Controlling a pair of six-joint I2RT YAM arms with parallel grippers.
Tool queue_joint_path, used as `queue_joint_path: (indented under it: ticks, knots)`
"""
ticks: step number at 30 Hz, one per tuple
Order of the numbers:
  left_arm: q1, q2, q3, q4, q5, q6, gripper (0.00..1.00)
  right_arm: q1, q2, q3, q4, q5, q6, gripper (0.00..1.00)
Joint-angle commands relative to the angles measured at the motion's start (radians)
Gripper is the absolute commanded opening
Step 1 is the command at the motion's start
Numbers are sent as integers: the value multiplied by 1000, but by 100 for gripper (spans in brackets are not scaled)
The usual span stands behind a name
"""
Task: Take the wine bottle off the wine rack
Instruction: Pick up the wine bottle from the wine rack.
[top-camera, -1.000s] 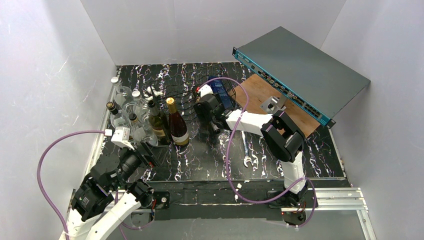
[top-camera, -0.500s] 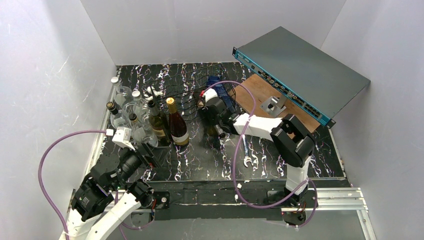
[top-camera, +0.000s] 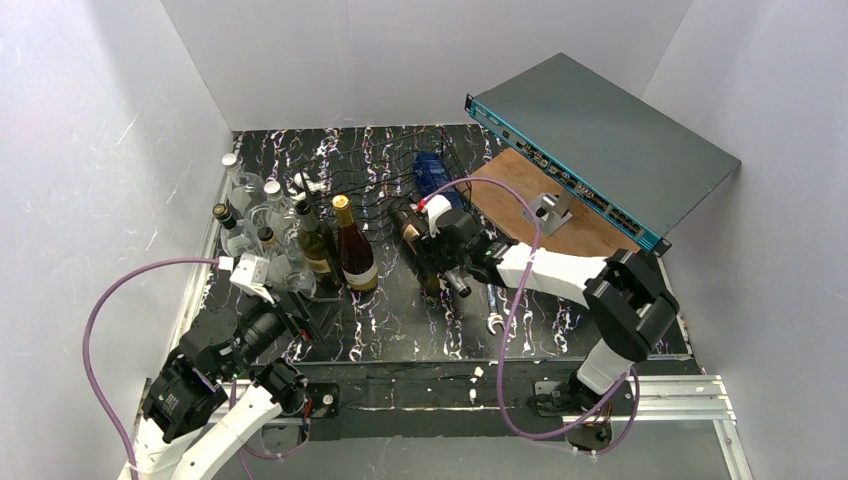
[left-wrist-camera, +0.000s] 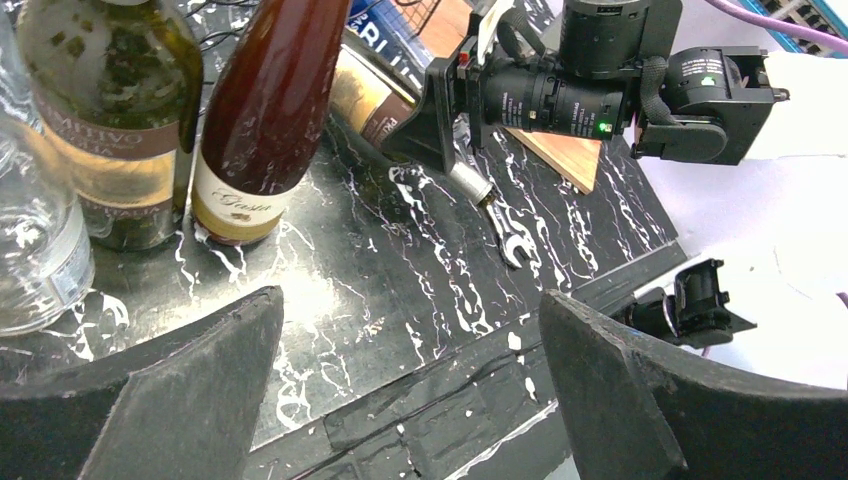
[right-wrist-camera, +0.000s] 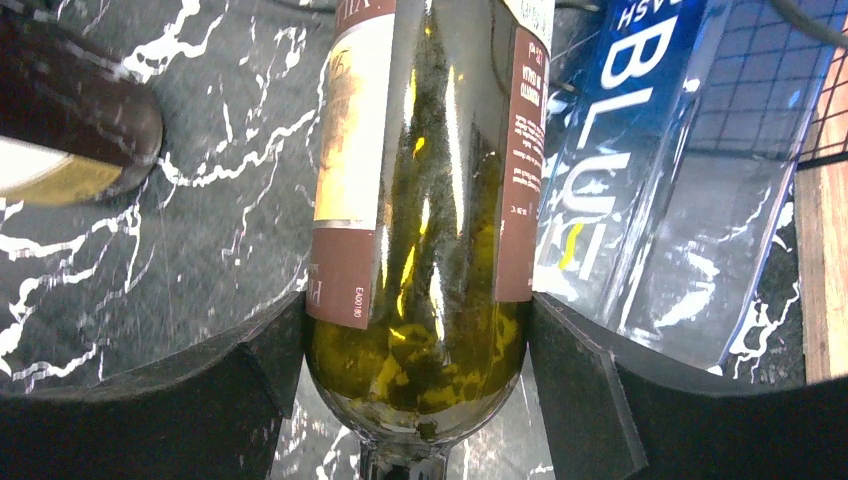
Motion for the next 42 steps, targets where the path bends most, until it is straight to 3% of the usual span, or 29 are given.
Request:
queue_joint_path:
  ticks: [1,25,31,42]
  knots:
    - [3,21,0,46,104,55,98,10,-106,-36,47,-85,-57,31]
    - [3,43,-42,103,333,125,98,9,-270,-167,-112,-315,-280,27]
    - [4,49,-56,120,417,146,98,10,-293,-199,-155,-332,-406,28]
    - [4,50,-106,148,469,162,98,11,-175,-183,-217,-393,-560,34]
